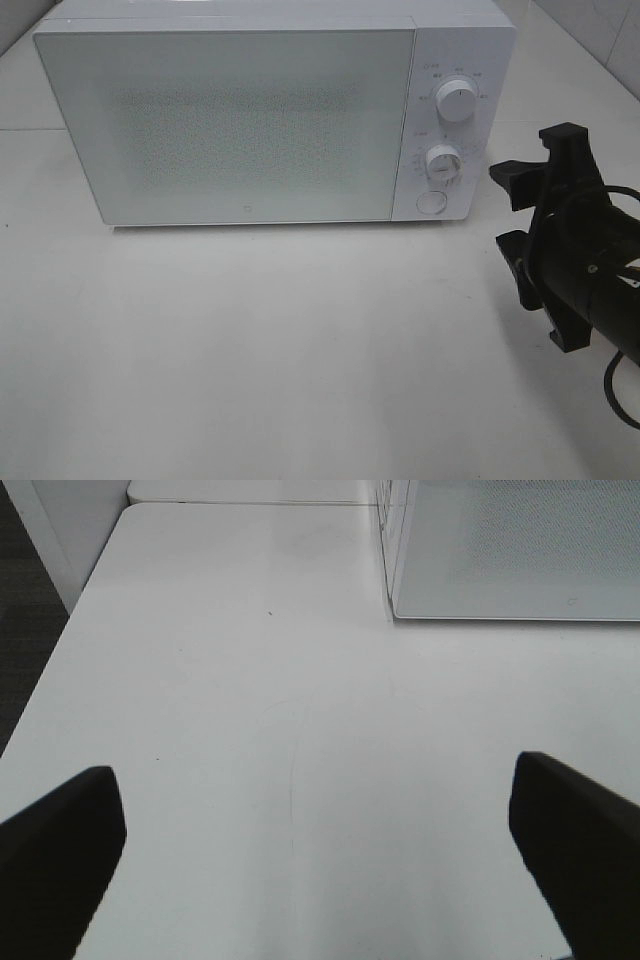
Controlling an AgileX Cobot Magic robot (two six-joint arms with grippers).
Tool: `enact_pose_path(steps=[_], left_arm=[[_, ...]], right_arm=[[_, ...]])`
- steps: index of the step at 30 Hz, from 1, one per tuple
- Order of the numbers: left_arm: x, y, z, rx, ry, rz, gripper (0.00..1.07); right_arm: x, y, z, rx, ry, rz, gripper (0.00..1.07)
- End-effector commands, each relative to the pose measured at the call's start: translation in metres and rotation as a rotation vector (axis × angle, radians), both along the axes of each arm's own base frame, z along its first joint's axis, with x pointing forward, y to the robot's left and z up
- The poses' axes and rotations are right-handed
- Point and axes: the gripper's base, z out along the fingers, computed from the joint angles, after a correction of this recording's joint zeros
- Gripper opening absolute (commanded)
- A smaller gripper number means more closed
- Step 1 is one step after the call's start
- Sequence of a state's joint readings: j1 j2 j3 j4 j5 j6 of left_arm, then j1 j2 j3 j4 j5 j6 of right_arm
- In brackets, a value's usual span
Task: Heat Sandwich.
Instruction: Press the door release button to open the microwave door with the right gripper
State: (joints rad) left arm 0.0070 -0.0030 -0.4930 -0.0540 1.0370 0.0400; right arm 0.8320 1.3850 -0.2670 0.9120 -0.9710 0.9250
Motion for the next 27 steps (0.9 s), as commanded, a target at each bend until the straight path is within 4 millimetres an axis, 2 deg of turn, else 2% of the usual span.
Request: enact_pose_path(steps=[1, 3, 4, 5, 6, 7, 19, 27], left_arm=[[-0.004, 0.000, -0.001, -0.002, -0.030, 0.002, 1.04], [-0.004, 0.000, -0.001, -0.002, -0.030, 0.002, 1.04], [-0.004, 0.000, -0.001, -0.002, -0.030, 0.002, 1.04], [-0.004, 0.000, -0.001, -0.002, -0.030, 0.002, 1.04], [-0.004, 0.000, -0.001, -0.002, -0.030, 0.002, 1.04], [-0.004, 0.000, -0.001, -0.002, -0.030, 0.002, 1.04], [-0.004, 0.000, -0.001, -0.002, -0.030, 0.002, 1.04], [-0.004, 0.000, -0.001, -0.002, -0.030, 0.002, 1.04]], right_arm=[[-0.002, 0.002, -0.003, 0.072, 0.049, -0.002, 0.44], [-0.002, 0.003, -0.004, 0.102, 0.067, -0.008, 0.31], [-0.002, 0.003, -0.004, 0.102, 0.067, -0.008, 0.31], [-0.002, 0.003, -0.005, 0.118, 0.077, -0.012, 0.23], [-0.003, 0.003, -0.006, 0.137, 0.090, -0.016, 0.07], [-0.003, 0.003, -0.006, 0.141, 0.096, -0.016, 0.00], [-0.002, 0.003, -0.013, 0.130, 0.127, -0.043, 0.02], [0.004, 0.005, -0.043, 0.120, 0.209, -0.114, 0.01]])
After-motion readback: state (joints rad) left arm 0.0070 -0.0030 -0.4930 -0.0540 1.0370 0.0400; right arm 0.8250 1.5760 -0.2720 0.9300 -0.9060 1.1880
